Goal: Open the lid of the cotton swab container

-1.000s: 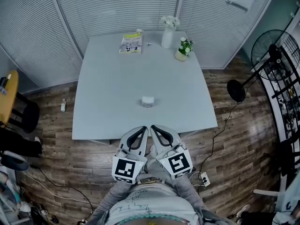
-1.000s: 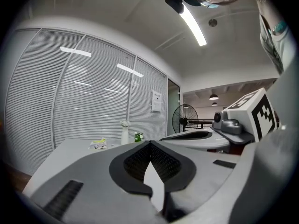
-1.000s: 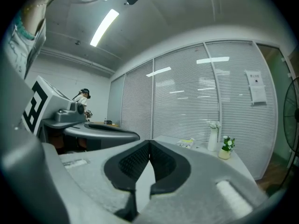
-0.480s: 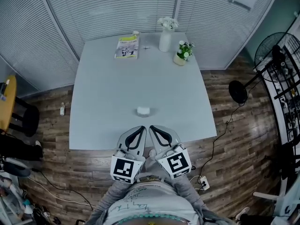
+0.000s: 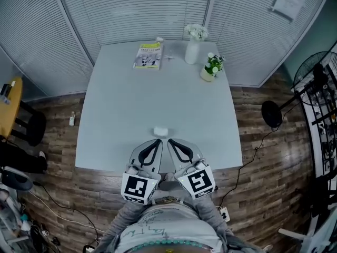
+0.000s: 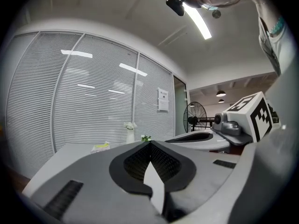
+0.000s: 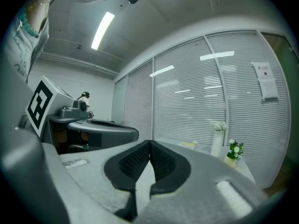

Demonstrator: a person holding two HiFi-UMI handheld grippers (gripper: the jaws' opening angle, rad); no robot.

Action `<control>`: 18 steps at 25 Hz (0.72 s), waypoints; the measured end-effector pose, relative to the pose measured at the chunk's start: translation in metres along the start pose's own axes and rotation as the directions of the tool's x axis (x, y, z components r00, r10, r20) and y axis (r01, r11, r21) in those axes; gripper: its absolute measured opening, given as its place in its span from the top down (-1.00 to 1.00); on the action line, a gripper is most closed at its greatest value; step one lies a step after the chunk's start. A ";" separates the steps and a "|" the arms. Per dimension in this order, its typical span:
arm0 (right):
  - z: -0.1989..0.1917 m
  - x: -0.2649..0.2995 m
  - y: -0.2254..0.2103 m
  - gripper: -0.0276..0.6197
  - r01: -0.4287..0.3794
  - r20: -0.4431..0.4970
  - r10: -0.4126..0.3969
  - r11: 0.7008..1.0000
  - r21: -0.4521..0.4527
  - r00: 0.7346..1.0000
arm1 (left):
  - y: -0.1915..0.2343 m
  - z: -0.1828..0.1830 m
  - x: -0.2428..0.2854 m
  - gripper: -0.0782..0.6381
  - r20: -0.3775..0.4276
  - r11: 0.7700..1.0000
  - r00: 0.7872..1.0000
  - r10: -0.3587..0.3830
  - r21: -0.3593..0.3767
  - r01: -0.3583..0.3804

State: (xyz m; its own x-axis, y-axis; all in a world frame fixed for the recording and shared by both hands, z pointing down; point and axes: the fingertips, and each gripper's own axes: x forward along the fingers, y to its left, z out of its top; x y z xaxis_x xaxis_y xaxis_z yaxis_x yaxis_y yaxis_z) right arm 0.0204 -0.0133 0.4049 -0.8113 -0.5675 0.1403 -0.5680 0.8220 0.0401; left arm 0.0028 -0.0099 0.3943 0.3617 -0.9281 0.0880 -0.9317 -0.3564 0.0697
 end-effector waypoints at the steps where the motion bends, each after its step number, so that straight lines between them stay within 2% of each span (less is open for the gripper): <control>1: 0.002 0.002 -0.001 0.91 -0.002 -0.003 0.002 1.000 0.004 1.000 | 0.002 0.000 0.001 0.79 -0.001 1.000 1.000 0.004 0.005 -0.004; 8: 0.001 0.020 -0.008 0.91 0.007 -0.008 -0.007 1.000 0.000 1.000 | 0.021 -0.002 0.015 0.79 0.002 0.999 1.000 -0.009 0.046 0.009; 12: 0.002 0.037 -0.014 0.91 0.035 -0.009 -0.035 0.999 0.003 0.999 | 0.033 0.002 0.028 0.79 -0.004 0.998 0.999 -0.053 0.019 0.053; 18: 0.009 0.063 -0.018 0.91 0.075 -0.025 -0.075 0.997 0.003 0.997 | 0.055 0.006 0.040 0.79 -0.004 0.993 0.993 -0.117 0.031 0.117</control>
State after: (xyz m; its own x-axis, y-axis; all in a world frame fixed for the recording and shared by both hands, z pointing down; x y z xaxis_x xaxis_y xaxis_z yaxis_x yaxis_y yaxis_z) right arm -0.0213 -0.0644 0.4039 -0.7629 -0.6260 0.1614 -0.6277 0.7771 0.0472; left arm -0.0344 -0.0671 0.3957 0.4685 -0.8796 0.0829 -0.8835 -0.4659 0.0492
